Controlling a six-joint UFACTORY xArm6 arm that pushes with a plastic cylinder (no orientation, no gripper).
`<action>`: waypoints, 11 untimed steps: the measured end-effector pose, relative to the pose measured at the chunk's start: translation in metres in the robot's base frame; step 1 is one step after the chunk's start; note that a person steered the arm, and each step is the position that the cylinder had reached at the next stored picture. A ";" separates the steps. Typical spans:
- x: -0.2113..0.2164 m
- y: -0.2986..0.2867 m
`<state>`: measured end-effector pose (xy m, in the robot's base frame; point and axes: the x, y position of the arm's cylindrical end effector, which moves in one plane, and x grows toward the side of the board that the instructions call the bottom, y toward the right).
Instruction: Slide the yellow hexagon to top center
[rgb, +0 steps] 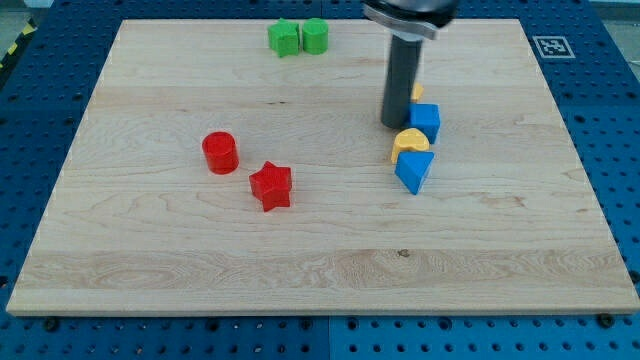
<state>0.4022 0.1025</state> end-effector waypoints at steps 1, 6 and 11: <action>0.002 0.031; -0.029 -0.015; -0.066 0.018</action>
<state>0.3367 0.1203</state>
